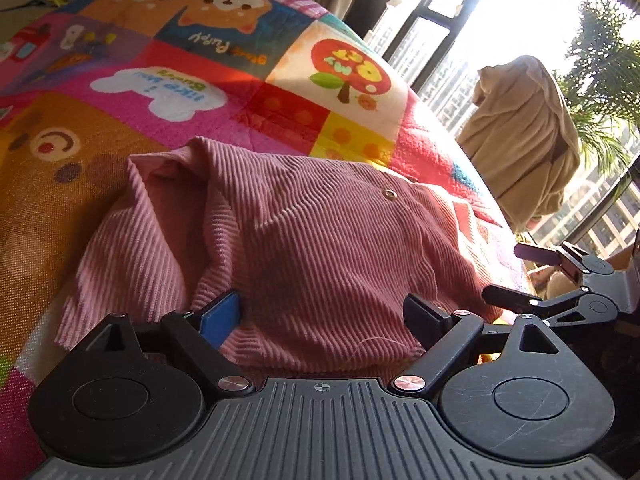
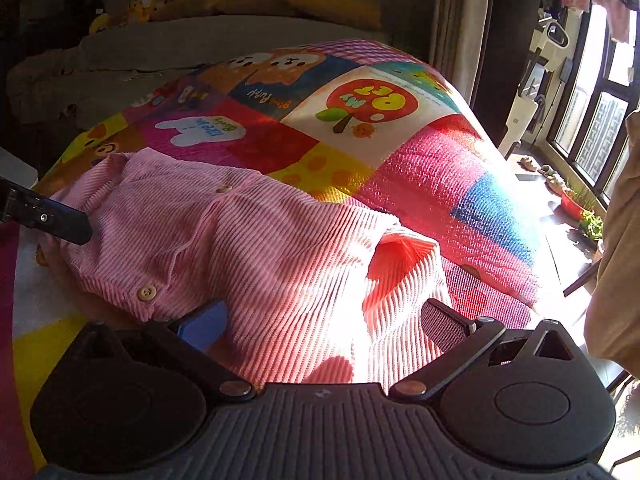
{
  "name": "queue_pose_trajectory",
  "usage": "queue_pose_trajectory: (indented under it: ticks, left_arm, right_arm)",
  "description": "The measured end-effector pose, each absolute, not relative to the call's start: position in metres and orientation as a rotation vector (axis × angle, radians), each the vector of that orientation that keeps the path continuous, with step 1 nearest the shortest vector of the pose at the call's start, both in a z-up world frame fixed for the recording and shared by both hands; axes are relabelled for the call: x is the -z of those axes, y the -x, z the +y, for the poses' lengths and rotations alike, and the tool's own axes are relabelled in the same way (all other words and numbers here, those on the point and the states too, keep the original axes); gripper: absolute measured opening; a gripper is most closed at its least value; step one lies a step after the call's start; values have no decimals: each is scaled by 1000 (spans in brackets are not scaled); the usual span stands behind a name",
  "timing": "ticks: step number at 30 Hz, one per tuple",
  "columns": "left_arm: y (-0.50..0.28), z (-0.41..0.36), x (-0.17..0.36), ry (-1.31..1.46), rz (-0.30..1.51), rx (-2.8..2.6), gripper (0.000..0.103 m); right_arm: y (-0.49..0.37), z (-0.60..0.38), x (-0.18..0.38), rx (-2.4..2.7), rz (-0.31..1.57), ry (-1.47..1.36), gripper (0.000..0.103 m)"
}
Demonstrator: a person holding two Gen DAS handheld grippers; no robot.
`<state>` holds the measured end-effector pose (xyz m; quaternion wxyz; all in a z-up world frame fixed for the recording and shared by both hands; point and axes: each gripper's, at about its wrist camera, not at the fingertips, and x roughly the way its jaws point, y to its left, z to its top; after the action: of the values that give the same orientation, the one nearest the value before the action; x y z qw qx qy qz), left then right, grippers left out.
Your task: Fold clothes
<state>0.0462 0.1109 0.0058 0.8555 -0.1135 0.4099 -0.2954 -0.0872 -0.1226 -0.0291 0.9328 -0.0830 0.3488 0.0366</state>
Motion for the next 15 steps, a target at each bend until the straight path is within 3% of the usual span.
queue_pose_trajectory:
  ticks: [5,10,15]
  left_arm:
    - [-37,119,-15,208,858,600,93]
    - [-40,159,-26,247,793,405,95]
    - [-62,171,-13,295,841,304,95]
  right_arm:
    - [77,-108,51,-83,755,212,103]
    - [80,-108,31,-109,744,199,103]
    - [72,-83,0,-264,676,68,103]
